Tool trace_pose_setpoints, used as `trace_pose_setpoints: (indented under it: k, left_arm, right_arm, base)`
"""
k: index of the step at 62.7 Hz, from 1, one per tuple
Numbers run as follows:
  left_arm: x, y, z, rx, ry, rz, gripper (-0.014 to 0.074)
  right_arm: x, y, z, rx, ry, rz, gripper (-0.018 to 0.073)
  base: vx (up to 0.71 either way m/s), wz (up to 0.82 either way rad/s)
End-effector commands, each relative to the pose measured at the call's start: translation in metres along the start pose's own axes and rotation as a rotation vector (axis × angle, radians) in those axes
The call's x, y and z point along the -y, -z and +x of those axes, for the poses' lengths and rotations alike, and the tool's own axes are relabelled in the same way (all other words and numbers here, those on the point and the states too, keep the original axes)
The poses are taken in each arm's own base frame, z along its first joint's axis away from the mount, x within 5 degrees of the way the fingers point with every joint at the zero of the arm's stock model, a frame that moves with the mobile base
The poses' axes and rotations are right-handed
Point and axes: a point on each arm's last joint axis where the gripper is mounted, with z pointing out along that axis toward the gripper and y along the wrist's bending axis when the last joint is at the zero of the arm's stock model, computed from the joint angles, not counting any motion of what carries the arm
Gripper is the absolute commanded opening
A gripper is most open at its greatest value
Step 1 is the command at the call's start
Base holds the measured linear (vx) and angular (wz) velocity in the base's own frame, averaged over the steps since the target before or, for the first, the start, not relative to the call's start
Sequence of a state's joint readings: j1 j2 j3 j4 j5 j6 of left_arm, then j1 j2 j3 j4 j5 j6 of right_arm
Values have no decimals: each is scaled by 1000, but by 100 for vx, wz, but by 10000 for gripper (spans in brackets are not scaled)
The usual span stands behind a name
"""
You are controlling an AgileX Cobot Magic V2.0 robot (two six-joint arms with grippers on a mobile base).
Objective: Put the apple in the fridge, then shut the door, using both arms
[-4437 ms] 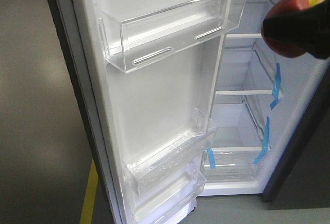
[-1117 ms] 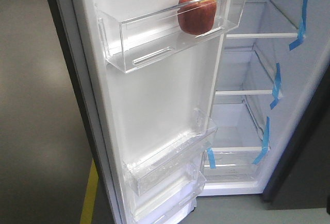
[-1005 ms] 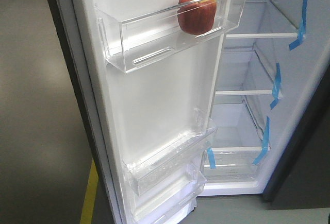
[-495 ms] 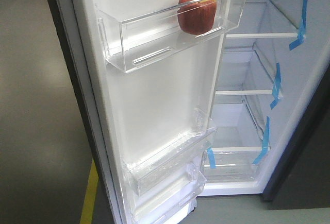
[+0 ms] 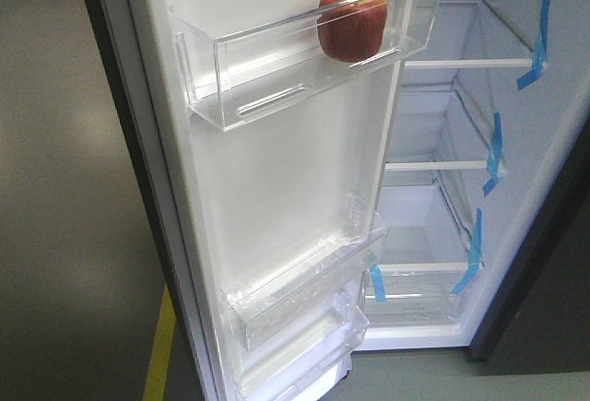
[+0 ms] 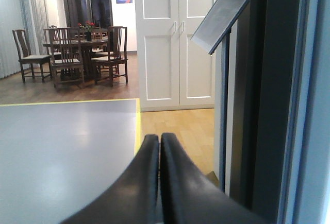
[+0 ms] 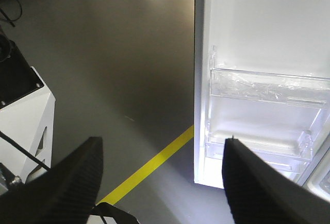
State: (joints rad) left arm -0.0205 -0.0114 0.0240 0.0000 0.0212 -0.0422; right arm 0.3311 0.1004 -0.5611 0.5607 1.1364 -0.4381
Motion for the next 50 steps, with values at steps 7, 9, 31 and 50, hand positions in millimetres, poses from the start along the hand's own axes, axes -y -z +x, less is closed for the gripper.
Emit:
trace_pose_setpoints:
  k: [7, 9, 31, 50]
  left_arm:
    - [2, -1, -46, -16, 25, -2, -6]
    - [2, -3, -54, -49, 25, -3, -6]
    - [5, -57, -121, -346, 10, -20, -6]
    - [5, -122, -134, -473, 10, -26, -6]
  right_arm:
    - [0, 2, -10, 62, -8, -1, 472]
    - [0, 2, -10, 62, -8, -1, 472]
    - [0, 2, -10, 62, -8, -1, 472]
    - [0, 2, -10, 62, -8, -1, 472]
  base:
    - [0, 0]
    - [0, 0]
    - [0, 0]
    - [0, 0]
